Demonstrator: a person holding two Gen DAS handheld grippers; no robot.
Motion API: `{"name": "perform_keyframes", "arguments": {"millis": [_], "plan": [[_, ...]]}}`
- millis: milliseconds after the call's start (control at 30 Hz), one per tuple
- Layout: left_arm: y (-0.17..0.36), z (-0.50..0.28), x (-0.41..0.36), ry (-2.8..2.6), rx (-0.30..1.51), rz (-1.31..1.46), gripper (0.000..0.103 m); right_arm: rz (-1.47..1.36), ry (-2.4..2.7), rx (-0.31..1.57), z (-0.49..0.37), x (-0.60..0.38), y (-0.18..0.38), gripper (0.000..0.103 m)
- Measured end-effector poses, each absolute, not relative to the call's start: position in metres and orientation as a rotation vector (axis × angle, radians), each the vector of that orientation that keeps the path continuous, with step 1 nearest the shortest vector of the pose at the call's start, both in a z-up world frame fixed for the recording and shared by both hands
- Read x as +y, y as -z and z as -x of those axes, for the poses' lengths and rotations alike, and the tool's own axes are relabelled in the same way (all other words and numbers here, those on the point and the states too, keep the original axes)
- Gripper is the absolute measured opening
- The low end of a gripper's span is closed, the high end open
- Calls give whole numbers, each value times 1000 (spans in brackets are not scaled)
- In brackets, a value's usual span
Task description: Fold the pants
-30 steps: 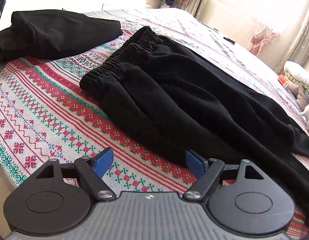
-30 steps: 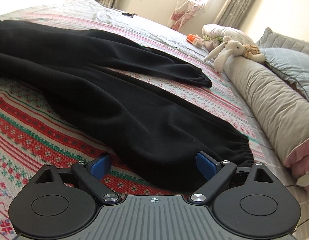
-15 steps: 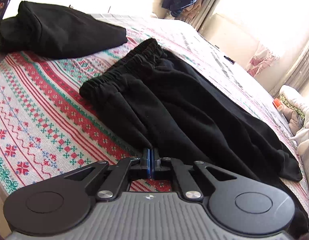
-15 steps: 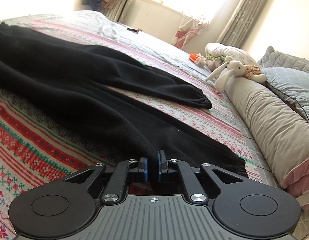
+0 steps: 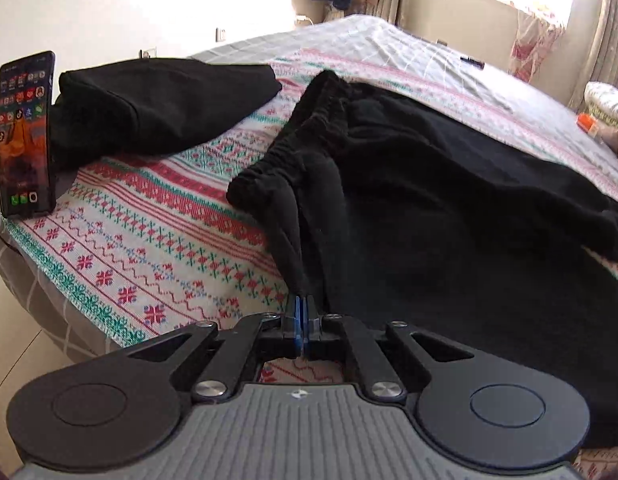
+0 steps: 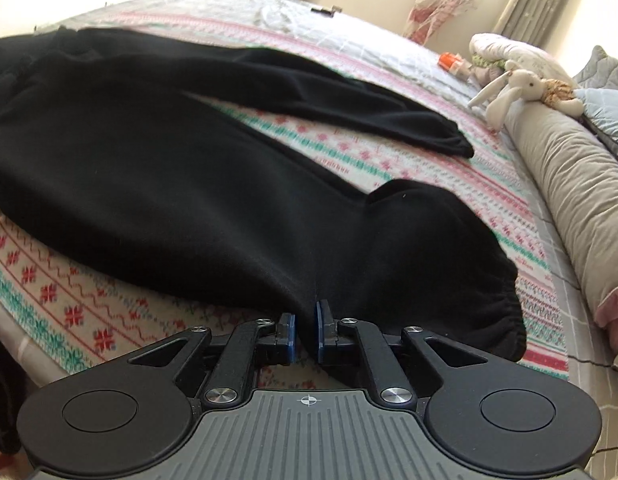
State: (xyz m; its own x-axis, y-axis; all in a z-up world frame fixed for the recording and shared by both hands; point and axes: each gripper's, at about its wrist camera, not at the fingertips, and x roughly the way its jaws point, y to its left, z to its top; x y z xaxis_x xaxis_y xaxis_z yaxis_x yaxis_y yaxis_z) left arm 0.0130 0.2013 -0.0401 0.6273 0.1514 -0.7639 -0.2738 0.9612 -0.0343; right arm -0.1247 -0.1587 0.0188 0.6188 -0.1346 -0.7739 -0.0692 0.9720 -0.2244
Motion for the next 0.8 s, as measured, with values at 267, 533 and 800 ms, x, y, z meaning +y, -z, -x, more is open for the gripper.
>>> {"name": "perform_keyframes", "arguments": {"millis": [267, 533, 800], "plan": [[20, 12, 142, -115, 802, -100, 45, 125, 0, 841, 136, -180, -34, 77], [16, 20, 70, 190, 765, -136, 74, -18, 192, 771, 140, -239, -53, 85], [40, 27, 6, 476, 825, -138, 74, -267, 417, 776, 152, -318, -28, 85]]}}
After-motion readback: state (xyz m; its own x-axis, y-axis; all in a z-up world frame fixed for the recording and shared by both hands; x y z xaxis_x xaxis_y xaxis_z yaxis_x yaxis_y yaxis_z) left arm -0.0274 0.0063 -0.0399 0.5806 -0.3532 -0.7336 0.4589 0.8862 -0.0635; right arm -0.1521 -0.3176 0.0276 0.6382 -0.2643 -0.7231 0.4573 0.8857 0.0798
